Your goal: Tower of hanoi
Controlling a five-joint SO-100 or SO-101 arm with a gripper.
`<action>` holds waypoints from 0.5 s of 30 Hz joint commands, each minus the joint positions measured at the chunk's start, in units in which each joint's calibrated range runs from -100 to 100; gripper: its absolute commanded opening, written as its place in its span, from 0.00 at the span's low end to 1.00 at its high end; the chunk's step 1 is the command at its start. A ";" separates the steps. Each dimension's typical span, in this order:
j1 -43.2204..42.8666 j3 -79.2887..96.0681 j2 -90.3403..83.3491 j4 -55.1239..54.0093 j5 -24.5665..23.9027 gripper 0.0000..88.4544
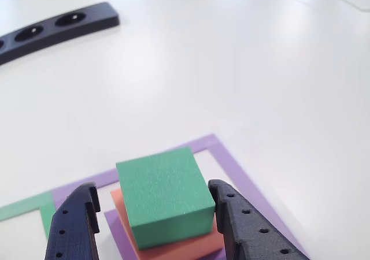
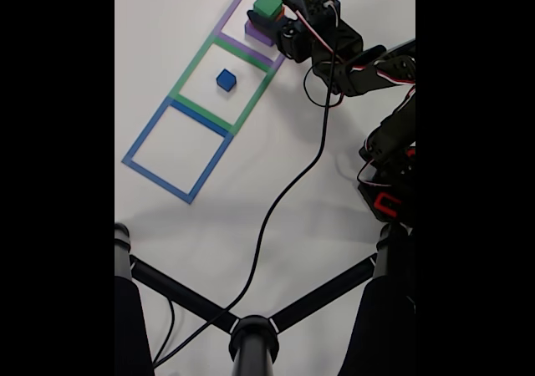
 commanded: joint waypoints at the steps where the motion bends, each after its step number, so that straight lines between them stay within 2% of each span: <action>1: 1.15 1.12 -0.24 -1.86 0.59 0.21; 15: 0.77 0.85 -0.08 -2.67 0.59 0.12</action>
